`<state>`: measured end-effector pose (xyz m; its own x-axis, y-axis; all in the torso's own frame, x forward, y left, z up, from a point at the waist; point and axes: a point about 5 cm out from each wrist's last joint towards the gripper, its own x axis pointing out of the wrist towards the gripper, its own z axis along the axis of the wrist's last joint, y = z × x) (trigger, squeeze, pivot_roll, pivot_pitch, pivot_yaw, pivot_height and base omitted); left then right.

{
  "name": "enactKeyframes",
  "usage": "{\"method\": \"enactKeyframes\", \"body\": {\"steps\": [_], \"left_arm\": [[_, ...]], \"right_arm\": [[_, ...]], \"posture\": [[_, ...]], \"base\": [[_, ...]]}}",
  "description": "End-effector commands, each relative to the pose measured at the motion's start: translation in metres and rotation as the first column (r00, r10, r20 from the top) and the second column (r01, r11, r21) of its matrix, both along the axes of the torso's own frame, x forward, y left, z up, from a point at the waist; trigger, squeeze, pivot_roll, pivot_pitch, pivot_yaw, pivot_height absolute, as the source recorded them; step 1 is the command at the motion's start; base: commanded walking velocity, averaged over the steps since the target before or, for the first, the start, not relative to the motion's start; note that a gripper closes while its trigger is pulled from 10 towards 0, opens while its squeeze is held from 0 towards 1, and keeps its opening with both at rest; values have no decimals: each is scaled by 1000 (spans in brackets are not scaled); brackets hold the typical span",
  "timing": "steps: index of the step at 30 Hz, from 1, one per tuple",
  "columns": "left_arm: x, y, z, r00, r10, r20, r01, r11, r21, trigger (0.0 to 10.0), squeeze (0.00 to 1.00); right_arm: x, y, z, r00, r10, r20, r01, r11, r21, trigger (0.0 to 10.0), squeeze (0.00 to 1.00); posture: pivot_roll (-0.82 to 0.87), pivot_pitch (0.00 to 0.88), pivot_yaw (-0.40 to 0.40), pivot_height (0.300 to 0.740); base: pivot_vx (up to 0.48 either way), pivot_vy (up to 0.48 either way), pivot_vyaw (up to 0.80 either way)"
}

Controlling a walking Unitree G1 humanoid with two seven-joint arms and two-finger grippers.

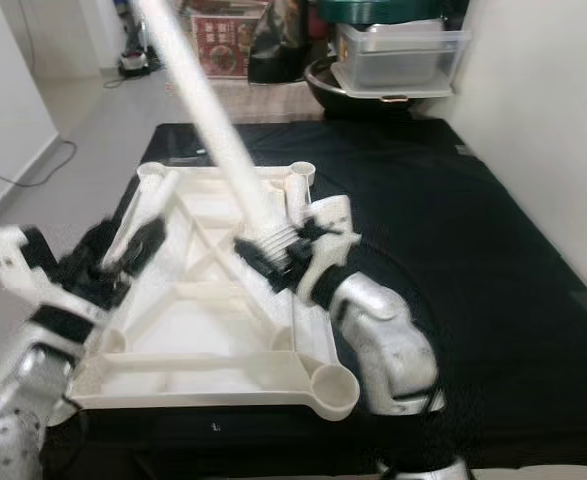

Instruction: Building children table

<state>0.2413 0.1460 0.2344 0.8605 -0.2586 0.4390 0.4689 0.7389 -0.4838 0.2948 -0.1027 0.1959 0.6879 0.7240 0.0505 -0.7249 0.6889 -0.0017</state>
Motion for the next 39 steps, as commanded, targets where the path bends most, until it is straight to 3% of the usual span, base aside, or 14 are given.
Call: {"method": "enactKeyframes", "body": {"steps": [1, 2, 7, 10, 13, 23, 25, 26, 28, 32, 33, 34, 35, 39], "left_arm": [[2, 0, -6, 999, -17, -29, 14, 995, -104, 10000, 0], [9, 2, -10, 998, 2, -60, -11, 989, -150, 10000, 0], [15, 5, -12, 997, -15, -75, -1, 977, -214, 10000, 0], [29, 11, -15, 995, -44, -92, 20, 968, -249, 10000, 0], [35, 16, -14, 994, -58, -87, 33, 964, -265, 10000, 0], [49, 21, 11, 991, -137, 2, 132, 951, -279, 10000, 0], [52, 48, 29, 994, -85, 63, 99, 958, -270, 10000, 0], [52, 48, 29, 994, -85, 63, 99, 958, -270, 10000, 0], [52, 71, 40, 995, -31, 95, 56, 962, -266, 10000, 0], [50, 84, 46, 993, -15, 114, 44, 964, -262, 10000, 0], [49, 84, 44, 992, -50, 114, 77, 966, -246, 8941, 0], [47, 81, 40, 989, -97, 108, 119, 968, -222, 2588, 0], [45, 76, 37, 984, -144, 101, 163, 966, -203, 0, 0], [39, 60, 29, 967, -242, 79, 253, 950, -181, 0, 0]], "right_arm": [[-1, 1, 3, 999, 23, 47, -24, 999, 25, 0, 0], [-6, 5, 4, 995, 68, 76, -72, 996, 46, 0, 0], [-15, 10, 2, 984, 159, 86, -164, 985, 51, 0, 0], [-29, 10, -8, 951, 294, 97, -295, 955, 2, 0, 0], [-35, 9, -15, 928, 362, 86, -360, 932, -43, 0, 0], [-39, 4, -33, 896, 439, 68, -426, 893, -144, 0, 0], [-40, -5, -38, 884, 465, 51, -449, 874, -183, 0, 0], [-40, -5, -38, 884, 465, 51, -449, 874, -183, 0, 0], [-41, -13, -40, 877, 478, 37, -461, 863, -207, 0, 0], [-41, -17, -43, 870, 492, 29, -473, 850, -231, 0, 0], [-41, -18, -43, 865, 501, 29, -480, 843, -243, 0, 0], [-40, -18, -43, 860, 509, 34, -485, 837, -253, 0, 0], [-38, -18, -43, 857, 515, 40, -488, 833, -260, 0, 0], [-35, -16, -40, 849, 525, 62, -490, 826, -278, 0, 0]], "posture": [[19, 0, -23, 740], [13, 0, -24, 740], [8, 0, -20, 740], [-16, 0, -3, 740], [-21, 0, 0, 740], [-28, 0, 6, 740], [-32, 0, 6, 740], [-32, 0, 6, 740], [-27, 0, 2, 740], [-21, 0, -3, 740], [-15, 0, -8, 740], [-15, 0, -9, 740], [-16, 0, -8, 740], [-14, 0, -10, 740]], "base": [[0, 0, 0], [0, 0, 0], [0, 0, 0], [0, 0, 0], [0, 0, 0], [0, 0, 0], [0, 0, 0], [0, 0, 0], [0, 0, 0], [0, 0, 0], [0, 0, 0], [0, 0, 0], [0, 0, 0], [0, 0, 0]]}}
